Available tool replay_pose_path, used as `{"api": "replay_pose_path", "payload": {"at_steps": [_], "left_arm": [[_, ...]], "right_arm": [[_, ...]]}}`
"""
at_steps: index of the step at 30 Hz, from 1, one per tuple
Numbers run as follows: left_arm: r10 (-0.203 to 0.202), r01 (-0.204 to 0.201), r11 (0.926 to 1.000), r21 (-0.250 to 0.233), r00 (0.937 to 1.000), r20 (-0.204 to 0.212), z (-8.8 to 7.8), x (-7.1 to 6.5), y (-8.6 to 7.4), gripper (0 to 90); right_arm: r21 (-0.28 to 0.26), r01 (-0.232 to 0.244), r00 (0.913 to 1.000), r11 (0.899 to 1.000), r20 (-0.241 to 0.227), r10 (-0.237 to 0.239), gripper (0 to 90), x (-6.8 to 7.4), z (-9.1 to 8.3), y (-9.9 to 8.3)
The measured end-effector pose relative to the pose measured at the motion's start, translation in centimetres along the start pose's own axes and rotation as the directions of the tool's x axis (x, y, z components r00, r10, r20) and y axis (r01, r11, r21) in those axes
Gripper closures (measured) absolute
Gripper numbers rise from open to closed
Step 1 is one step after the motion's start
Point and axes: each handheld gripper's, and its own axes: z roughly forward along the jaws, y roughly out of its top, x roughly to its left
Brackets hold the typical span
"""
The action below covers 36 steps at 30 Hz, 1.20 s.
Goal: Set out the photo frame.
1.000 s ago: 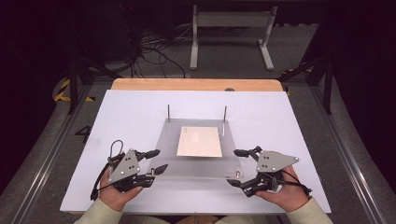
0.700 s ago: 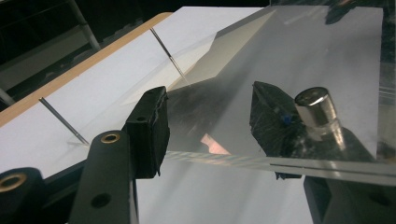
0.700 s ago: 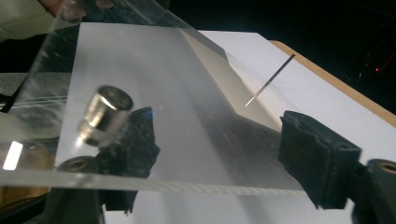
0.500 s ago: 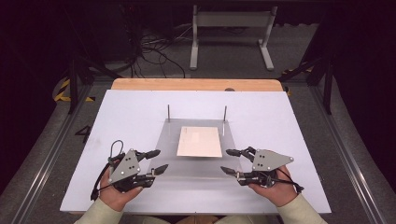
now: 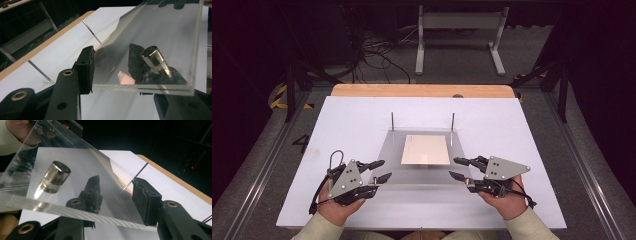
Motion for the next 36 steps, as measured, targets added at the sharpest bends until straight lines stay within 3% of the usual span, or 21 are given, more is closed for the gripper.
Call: {"api": "replay_pose_path", "payload": {"at_steps": [5,7,11,16,22,25,32,36], "left_arm": [[0.011,-0.011,0.9999,0.012,0.9999,0.006,-0.6,0.0,1.1,58.9],[0.039,-0.039,0.9991,0.018,0.9992,0.001,-0.9,-0.4,1.8,61.0],[0.06,-0.06,0.9982,-0.009,0.998,0.021,-1.6,-0.9,3.1,63.8],[0.073,-0.07,0.9953,-0.066,0.9968,0.033,-2.9,-1.1,5.0,66.2],[0.091,-0.088,0.9897,-0.113,0.9958,0.015,-3.4,-1.3,6.8,68.2],[0.111,-0.111,0.9878,-0.109,0.9938,-0.01,-3.2,-1.4,7.6,68.5],[0.105,-0.109,0.9842,-0.14,0.9939,-0.033,-3.3,-0.9,8.5,68.5],[0.086,-0.094,0.9805,-0.173,0.9949,-0.052,-3.7,-0.4,9.1,68.7]], "right_arm": [[0.019,-0.015,0.9998,1.0,-0.009,0.016,57.5,-0.3,-0.4,1.3],[0.023,-0.022,0.9997,0.999,-0.006,0.022,57.6,-0.3,-0.7,1.7],[0.023,-0.026,0.9996,0.999,0.009,0.025,57.7,-0.2,-1.7,2.6],[-0.026,-0.009,0.9995,1.0,0.03,0.01,58.7,0.3,-3.2,4.5],[-0.086,0.017,0.9973,0.996,0.072,-0.011,58.6,0.7,-4.2,6.1],[-0.076,0.048,0.9939,0.996,0.103,-0.04,58.6,0.9,-4.3,6.9],[-0.087,0.067,0.9869,0.994,0.152,-0.054,58.3,0.6,-4.6,7.8],[-0.133,0.07,0.9863,0.989,0.157,-0.049,58.2,0.3,-4.7,8.6]]}}
